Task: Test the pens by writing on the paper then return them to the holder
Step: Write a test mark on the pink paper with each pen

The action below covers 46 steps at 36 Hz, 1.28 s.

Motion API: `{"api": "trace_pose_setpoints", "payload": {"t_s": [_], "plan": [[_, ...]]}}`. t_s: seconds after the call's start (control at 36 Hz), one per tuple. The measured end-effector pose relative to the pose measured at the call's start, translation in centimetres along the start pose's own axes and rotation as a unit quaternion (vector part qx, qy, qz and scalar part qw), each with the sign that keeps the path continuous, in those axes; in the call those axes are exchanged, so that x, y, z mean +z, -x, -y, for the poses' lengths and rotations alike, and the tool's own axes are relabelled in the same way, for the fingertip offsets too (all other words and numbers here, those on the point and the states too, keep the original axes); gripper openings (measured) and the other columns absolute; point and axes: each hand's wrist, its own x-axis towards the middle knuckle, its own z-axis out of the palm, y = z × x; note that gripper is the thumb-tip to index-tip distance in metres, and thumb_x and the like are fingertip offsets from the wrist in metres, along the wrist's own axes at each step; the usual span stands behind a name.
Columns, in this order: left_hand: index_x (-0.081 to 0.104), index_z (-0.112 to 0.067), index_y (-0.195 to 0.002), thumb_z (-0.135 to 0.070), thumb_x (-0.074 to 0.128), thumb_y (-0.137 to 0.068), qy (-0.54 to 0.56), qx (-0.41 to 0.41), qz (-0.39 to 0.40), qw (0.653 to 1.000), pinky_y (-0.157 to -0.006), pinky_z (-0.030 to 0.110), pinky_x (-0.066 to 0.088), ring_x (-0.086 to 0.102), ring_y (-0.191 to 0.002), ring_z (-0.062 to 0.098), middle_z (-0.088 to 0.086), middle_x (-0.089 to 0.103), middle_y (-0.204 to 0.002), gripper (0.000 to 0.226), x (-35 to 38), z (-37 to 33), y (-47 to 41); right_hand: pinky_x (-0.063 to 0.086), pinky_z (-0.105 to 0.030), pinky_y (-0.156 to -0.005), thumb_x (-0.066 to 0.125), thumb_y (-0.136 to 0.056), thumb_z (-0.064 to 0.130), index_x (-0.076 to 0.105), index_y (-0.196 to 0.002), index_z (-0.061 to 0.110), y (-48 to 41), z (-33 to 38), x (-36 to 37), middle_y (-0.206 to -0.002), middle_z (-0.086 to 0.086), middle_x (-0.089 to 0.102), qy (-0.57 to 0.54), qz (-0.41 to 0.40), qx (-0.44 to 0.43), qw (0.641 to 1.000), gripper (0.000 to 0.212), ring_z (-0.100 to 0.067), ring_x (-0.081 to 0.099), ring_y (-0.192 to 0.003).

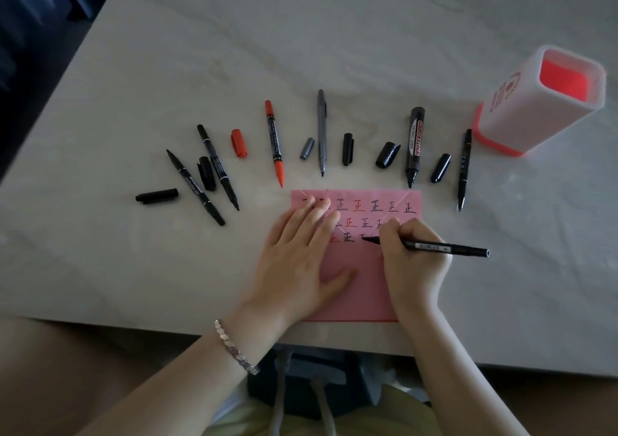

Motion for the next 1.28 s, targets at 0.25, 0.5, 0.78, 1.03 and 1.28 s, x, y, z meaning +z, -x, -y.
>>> {"api": "trace_pose_setpoints", "payload": {"t_s": [0.25, 0.5, 0.78, 1.03, 1.28], "plan": [[0.045, -0.013, -0.132, -0.061, 0.043, -0.077, 0.002, 0.000, 0.006, 1.000, -0.111, 0.031, 0.012, 0.030, -0.134, 0.019, 0.006, 0.043, -0.142, 0.073, 0.02, 0.03, -0.05, 0.029, -0.009, -0.044, 0.055, -0.075, 0.016, 0.042, -0.046, 0.008, 0.11, 0.00, 0.01, -0.040, 0.002, 0.035, -0.005, -0.009, 0.006, 1.000, 0.032, -0.006, 0.036, -0.043], [0.045, -0.012, -0.132, -0.060, 0.043, -0.078, 0.001, 0.003, 0.001, 1.000, -0.111, 0.033, 0.014, 0.033, -0.134, 0.021, 0.007, 0.043, -0.142, 0.072, 0.04, 0.07, 0.02, 0.028, -0.011, -0.043, 0.056, -0.077, 0.013, 0.042, -0.047, 0.004, 0.04, -0.02, -0.05, -0.043, -0.004, 0.038, -0.008, -0.010, 0.005, 1.000, 0.035, -0.009, 0.036, -0.045], [0.044, -0.013, -0.133, -0.061, 0.044, -0.078, 0.000, 0.006, 0.000, 1.000, -0.112, 0.032, 0.014, 0.031, -0.135, 0.020, 0.006, 0.043, -0.142, 0.072, 0.13, 0.13, 0.01, 0.028, -0.010, -0.044, 0.056, -0.073, 0.014, 0.038, -0.043, 0.016, 0.01, -0.21, 0.00, -0.041, 0.003, 0.039, -0.008, 0.006, 0.004, 1.000, 0.035, -0.006, 0.033, -0.041], [0.042, -0.013, -0.133, -0.061, 0.044, -0.078, -0.002, 0.008, -0.002, 1.000, -0.112, 0.034, 0.015, 0.031, -0.136, 0.020, 0.006, 0.042, -0.143, 0.073, 0.25, 0.18, -0.04, 0.026, -0.008, -0.043, 0.056, -0.073, 0.012, 0.036, -0.043, 0.018, 0.06, -0.13, 0.11, -0.042, 0.006, 0.040, -0.006, 0.001, -0.005, 1.000, 0.036, -0.003, 0.033, -0.040], [0.043, -0.013, -0.132, -0.060, 0.046, -0.077, 0.001, 0.011, -0.008, 1.000, -0.111, 0.034, 0.016, 0.031, -0.135, 0.020, 0.006, 0.043, -0.142, 0.073, 0.23, 0.20, -0.01, 0.020, -0.013, -0.042, 0.052, -0.071, 0.013, 0.030, -0.043, 0.017, -0.06, 0.08, -0.06, -0.038, 0.006, 0.034, 0.001, -0.047, 0.029, 0.998, 0.036, -0.007, 0.028, -0.040]]}}
